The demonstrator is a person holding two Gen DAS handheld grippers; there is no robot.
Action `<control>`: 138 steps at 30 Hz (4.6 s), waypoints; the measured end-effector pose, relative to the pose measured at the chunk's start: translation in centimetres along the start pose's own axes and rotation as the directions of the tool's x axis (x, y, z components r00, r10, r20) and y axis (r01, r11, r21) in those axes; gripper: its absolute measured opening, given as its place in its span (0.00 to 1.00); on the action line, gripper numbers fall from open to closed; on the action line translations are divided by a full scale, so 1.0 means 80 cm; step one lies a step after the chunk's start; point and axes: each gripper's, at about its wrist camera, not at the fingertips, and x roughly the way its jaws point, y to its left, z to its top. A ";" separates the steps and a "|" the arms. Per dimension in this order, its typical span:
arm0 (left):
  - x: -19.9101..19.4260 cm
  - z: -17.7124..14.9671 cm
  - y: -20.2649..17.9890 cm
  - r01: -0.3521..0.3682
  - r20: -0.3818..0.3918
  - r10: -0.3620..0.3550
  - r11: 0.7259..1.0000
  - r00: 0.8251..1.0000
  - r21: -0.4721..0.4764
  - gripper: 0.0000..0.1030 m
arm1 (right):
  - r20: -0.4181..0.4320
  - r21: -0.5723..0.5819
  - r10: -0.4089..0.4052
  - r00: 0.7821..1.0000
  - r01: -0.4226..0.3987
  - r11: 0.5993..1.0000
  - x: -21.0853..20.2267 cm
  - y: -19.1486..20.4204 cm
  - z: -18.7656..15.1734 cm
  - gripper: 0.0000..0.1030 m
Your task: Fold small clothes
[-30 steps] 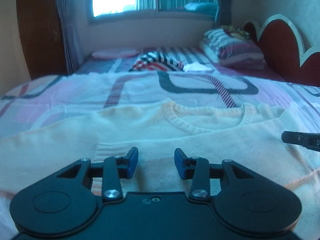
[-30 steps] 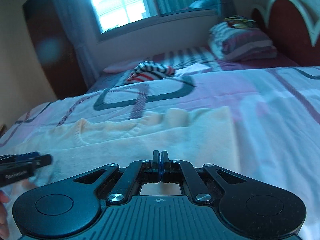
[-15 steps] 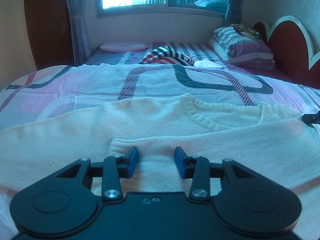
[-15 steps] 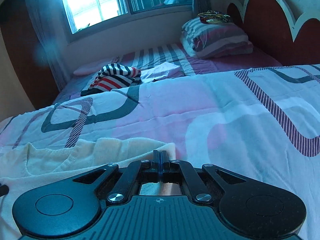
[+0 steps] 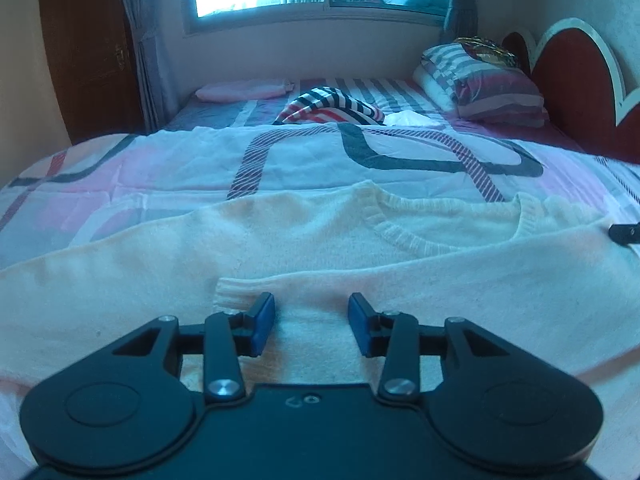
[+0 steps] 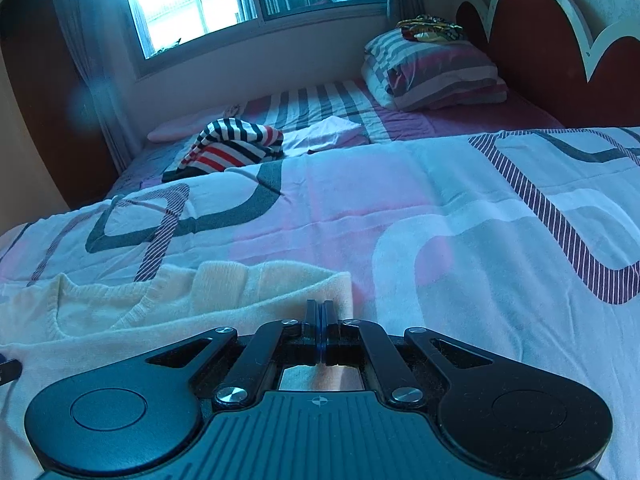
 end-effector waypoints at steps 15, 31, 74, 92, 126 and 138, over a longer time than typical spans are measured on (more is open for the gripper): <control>-0.026 -0.019 -0.004 0.007 -0.022 -0.006 0.998 1.000 0.068 0.39 | 0.019 -0.051 -0.017 1.000 0.018 0.999 -0.104 0.035 -0.085 0.00; -0.099 -0.064 0.286 -0.310 -0.017 0.329 0.871 0.944 -0.382 0.52 | 0.060 0.100 0.015 0.998 -0.021 0.995 -0.125 0.059 -0.077 0.00; -0.058 0.005 0.040 0.335 0.136 -0.312 0.916 0.940 -0.220 0.01 | 0.100 0.211 0.035 0.994 -0.055 0.976 -0.141 0.061 -0.073 0.35; -0.100 -0.062 0.040 0.055 0.132 -0.041 0.993 0.990 -0.106 0.67 | -0.048 0.306 0.314 0.948 -0.285 0.908 -0.069 0.103 -0.073 0.37; -0.058 -0.052 0.112 0.024 -0.038 -0.028 0.995 0.999 -0.097 0.36 | 0.049 0.172 0.067 0.997 -0.074 0.982 -0.128 0.059 -0.053 0.04; -0.052 -0.050 0.112 0.044 -0.054 -0.046 0.998 0.997 -0.047 0.36 | -0.026 0.163 0.022 0.999 -0.018 0.986 -0.099 0.042 -0.074 0.05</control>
